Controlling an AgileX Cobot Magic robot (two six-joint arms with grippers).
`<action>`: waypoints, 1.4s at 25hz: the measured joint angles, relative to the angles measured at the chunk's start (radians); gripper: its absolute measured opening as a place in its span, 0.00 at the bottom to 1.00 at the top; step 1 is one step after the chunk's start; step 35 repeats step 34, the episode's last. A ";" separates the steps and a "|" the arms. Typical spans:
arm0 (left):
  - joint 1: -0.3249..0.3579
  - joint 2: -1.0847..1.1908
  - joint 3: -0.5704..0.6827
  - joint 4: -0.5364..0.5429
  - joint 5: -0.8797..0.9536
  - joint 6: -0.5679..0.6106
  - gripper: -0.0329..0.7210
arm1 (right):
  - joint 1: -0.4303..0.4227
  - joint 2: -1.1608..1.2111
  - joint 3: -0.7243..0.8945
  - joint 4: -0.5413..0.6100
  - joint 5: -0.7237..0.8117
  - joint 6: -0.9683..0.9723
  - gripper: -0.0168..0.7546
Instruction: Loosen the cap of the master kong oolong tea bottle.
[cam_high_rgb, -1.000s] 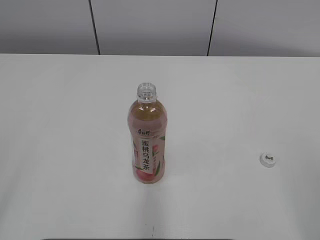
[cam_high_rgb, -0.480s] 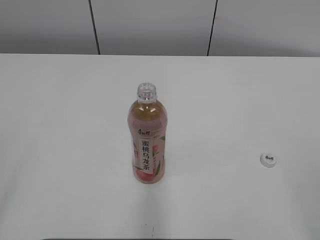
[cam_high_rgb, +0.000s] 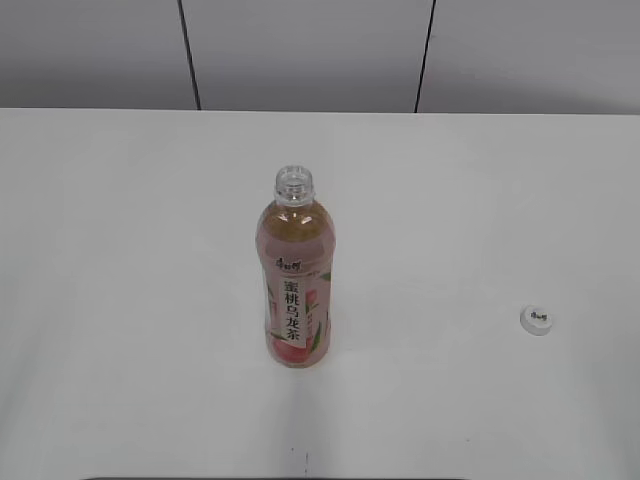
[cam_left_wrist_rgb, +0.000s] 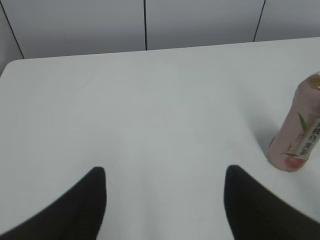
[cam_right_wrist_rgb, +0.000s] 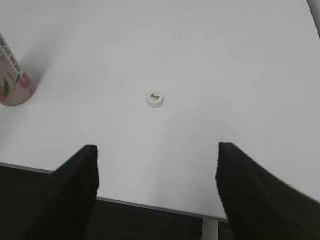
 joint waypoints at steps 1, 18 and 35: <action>0.002 0.000 0.000 0.000 0.000 0.000 0.65 | 0.000 0.000 0.000 0.000 0.000 0.000 0.74; 0.008 0.000 0.000 0.000 0.000 0.000 0.65 | 0.000 0.000 0.000 0.001 -0.001 0.000 0.74; 0.008 0.000 0.000 0.000 0.000 0.000 0.62 | 0.000 0.000 0.000 0.002 -0.001 0.000 0.74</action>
